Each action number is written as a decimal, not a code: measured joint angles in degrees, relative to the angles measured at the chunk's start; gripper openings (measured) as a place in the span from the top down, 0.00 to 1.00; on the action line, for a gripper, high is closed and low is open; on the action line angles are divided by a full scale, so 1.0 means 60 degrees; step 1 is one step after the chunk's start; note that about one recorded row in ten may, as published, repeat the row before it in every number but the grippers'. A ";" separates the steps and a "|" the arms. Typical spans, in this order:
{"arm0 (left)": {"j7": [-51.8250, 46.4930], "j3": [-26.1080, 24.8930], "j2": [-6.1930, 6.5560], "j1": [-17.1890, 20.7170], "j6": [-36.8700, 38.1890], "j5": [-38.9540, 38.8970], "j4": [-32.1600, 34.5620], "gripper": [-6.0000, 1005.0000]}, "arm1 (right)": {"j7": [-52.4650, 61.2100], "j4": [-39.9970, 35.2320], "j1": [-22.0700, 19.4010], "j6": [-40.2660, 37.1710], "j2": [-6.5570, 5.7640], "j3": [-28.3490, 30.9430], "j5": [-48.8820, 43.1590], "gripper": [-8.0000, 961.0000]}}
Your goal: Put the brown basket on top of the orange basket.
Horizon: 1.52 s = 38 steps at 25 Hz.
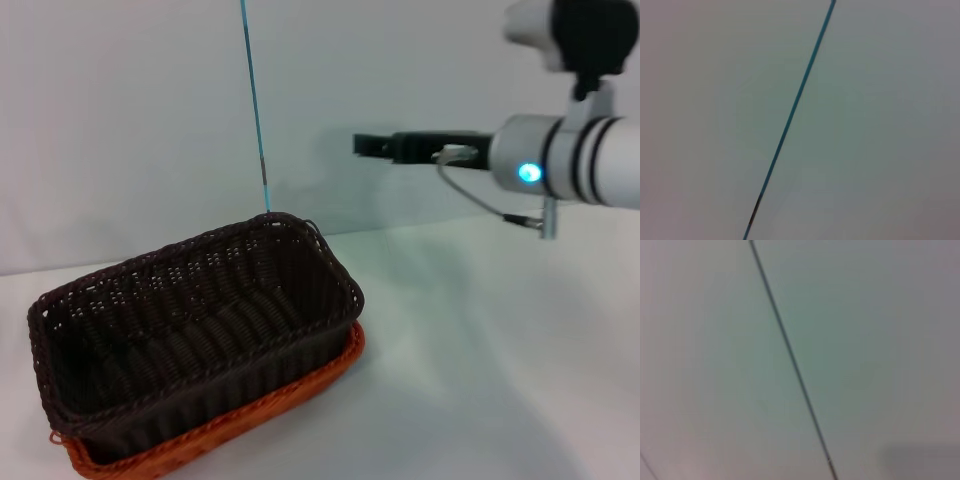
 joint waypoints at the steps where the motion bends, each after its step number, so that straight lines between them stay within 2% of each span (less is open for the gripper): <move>1: 0.0000 -0.0034 -0.0023 0.0000 0.0000 -0.0005 -0.0008 0.20 | -0.0205 0.0103 -0.0106 0.0005 -0.0003 0.0091 0.0119 0.17; 5: 0.0001 -0.0070 -0.0096 0.0015 -0.0023 -0.0216 -0.0025 0.20 | -0.1380 0.0362 -0.0637 0.0003 0.0012 0.0511 0.1109 0.17; 9: 0.0021 -0.0119 -0.0171 0.0068 -0.0120 -0.0409 -0.0026 0.20 | -0.2244 0.0091 -0.0815 -0.0005 0.0023 0.0882 0.2203 0.17; 12: 0.0041 -0.0163 -0.0279 0.0106 -0.0238 -0.0512 -0.0043 0.20 | -0.3386 -0.0569 -0.0844 0.0257 0.0007 0.1387 0.3556 0.17; 18: 0.0050 -0.0168 -0.0355 0.0133 -0.0378 -0.0515 -0.0063 0.20 | -0.6100 -0.2254 -0.0583 0.1624 -0.0012 0.2680 0.5783 0.17; 23: 0.0071 -0.0168 -0.0380 0.0169 -0.0713 -0.0515 0.0003 0.20 | -0.7878 -0.3499 -0.0304 0.2594 -0.0025 0.3719 0.6003 0.17; 26: 0.0095 -0.0168 -0.0479 0.0222 -0.0919 -0.0515 0.0030 0.20 | -0.8797 -0.4127 -0.0242 0.2727 -0.0027 0.4038 0.6015 0.17; 28: 0.0237 -0.0168 -0.0625 0.0250 -0.0972 -0.0515 0.0090 0.20 | -0.9398 -0.4487 -0.0234 0.2737 -0.0027 0.4088 0.6023 0.17; 29: 0.0495 -0.0178 -0.0767 0.0260 -0.0986 -0.0516 0.0195 0.20 | -0.9968 -0.4840 -0.0233 0.2715 -0.0025 0.4143 0.6029 0.17; 30: 0.0495 -0.0178 -0.0767 0.0260 -0.0986 -0.0516 0.0195 0.20 | -1.0250 -0.5018 -0.0233 0.2685 -0.0014 0.4166 0.6031 0.17; 35: 0.1159 -0.0432 -0.1136 0.0281 -0.0991 -0.0513 0.0476 0.20 | -1.0956 -0.5413 -0.0233 0.2500 0.0020 0.4218 0.6040 0.17; 38: 0.1293 -0.0480 -0.1192 0.0323 -0.1052 -0.0510 0.0482 0.20 | -1.1048 -0.5474 -0.0206 0.2341 0.0005 0.4303 0.6044 0.17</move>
